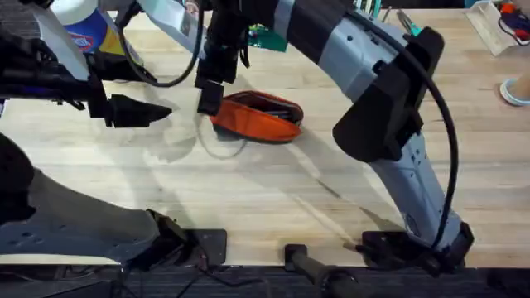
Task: Unzip the bag, pick up the pens from the table one at a time and place them inside, then zip the bag closed.
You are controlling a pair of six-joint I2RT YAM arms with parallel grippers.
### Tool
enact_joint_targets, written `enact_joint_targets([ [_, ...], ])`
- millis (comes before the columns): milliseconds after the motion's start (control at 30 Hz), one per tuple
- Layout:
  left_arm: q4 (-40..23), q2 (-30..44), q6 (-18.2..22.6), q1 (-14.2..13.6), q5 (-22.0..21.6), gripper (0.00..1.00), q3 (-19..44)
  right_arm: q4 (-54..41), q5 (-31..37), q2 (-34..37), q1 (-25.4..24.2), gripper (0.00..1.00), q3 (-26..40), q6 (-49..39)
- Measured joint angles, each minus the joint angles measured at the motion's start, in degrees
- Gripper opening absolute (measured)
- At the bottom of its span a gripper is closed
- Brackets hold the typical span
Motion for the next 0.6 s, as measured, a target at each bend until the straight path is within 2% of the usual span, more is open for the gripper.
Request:
enact_joint_targets([
  [600,0.0,0.0,0.0,0.0,0.0,0.995,0.0,0.1,0.0,0.0,-0.8,0.995,0.0,5.2],
])
